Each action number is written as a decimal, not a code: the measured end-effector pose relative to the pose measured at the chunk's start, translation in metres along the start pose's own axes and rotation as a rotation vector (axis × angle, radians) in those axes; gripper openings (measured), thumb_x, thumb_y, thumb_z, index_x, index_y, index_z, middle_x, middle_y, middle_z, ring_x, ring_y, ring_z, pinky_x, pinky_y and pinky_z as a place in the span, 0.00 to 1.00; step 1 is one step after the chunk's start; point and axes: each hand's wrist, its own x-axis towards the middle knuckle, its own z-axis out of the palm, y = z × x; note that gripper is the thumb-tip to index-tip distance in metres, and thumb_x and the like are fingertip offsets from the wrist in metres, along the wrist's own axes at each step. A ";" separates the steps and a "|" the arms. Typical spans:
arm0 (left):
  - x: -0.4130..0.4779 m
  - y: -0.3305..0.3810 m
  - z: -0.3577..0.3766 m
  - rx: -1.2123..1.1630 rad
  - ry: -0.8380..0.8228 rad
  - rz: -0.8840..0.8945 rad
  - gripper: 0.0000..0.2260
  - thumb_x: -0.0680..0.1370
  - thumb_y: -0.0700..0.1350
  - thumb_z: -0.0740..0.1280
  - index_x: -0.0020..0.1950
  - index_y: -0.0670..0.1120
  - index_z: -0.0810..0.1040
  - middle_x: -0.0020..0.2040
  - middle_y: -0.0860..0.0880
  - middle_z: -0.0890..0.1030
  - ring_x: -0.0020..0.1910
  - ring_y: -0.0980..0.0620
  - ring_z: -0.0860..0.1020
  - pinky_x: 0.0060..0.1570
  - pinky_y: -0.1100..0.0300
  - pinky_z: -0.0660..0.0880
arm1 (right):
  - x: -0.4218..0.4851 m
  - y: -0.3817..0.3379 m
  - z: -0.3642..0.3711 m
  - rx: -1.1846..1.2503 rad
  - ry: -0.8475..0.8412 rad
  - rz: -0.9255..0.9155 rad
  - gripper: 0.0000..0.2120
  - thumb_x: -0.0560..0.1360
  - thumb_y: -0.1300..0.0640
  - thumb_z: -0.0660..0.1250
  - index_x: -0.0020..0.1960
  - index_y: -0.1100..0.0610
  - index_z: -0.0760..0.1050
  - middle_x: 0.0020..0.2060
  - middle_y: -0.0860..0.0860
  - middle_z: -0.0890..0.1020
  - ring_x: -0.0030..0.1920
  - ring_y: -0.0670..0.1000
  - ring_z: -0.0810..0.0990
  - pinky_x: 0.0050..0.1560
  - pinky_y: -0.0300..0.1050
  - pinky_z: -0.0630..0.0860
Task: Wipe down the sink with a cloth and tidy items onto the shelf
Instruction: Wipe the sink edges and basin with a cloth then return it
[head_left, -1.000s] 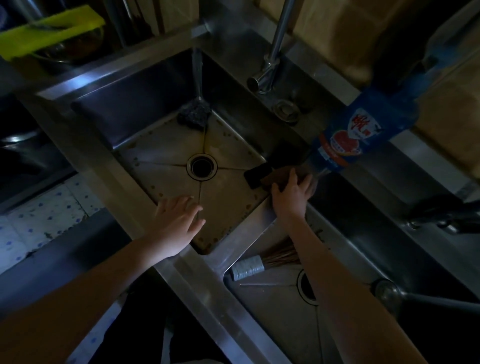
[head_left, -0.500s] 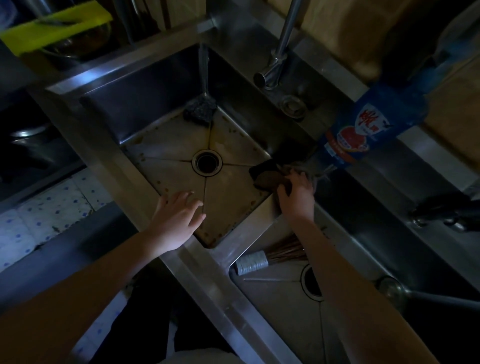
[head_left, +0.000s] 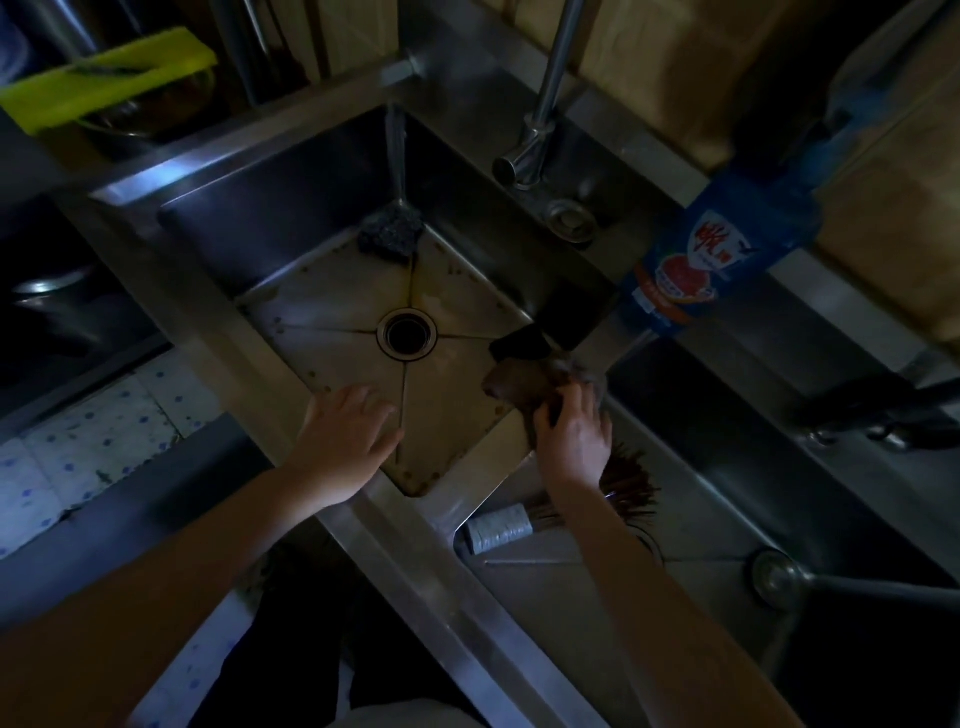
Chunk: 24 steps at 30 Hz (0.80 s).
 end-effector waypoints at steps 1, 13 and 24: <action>-0.002 -0.002 -0.001 0.004 0.010 -0.001 0.18 0.79 0.57 0.53 0.64 0.50 0.70 0.68 0.47 0.69 0.68 0.46 0.66 0.64 0.46 0.61 | 0.011 0.002 -0.003 -0.008 -0.037 0.030 0.14 0.77 0.56 0.60 0.62 0.57 0.69 0.64 0.56 0.73 0.66 0.60 0.72 0.64 0.62 0.69; -0.029 -0.015 0.002 0.027 0.037 -0.027 0.15 0.77 0.55 0.59 0.59 0.49 0.74 0.65 0.47 0.71 0.66 0.45 0.69 0.62 0.44 0.63 | 0.110 0.026 -0.024 -0.067 -0.391 0.179 0.25 0.81 0.55 0.51 0.76 0.46 0.51 0.78 0.52 0.48 0.77 0.60 0.43 0.75 0.63 0.47; -0.034 -0.019 0.006 0.061 -0.016 -0.021 0.21 0.75 0.60 0.49 0.59 0.52 0.73 0.61 0.49 0.72 0.63 0.48 0.69 0.61 0.46 0.65 | -0.003 0.004 -0.006 0.207 -0.272 -0.008 0.23 0.78 0.55 0.58 0.73 0.48 0.63 0.77 0.51 0.57 0.77 0.59 0.46 0.76 0.60 0.54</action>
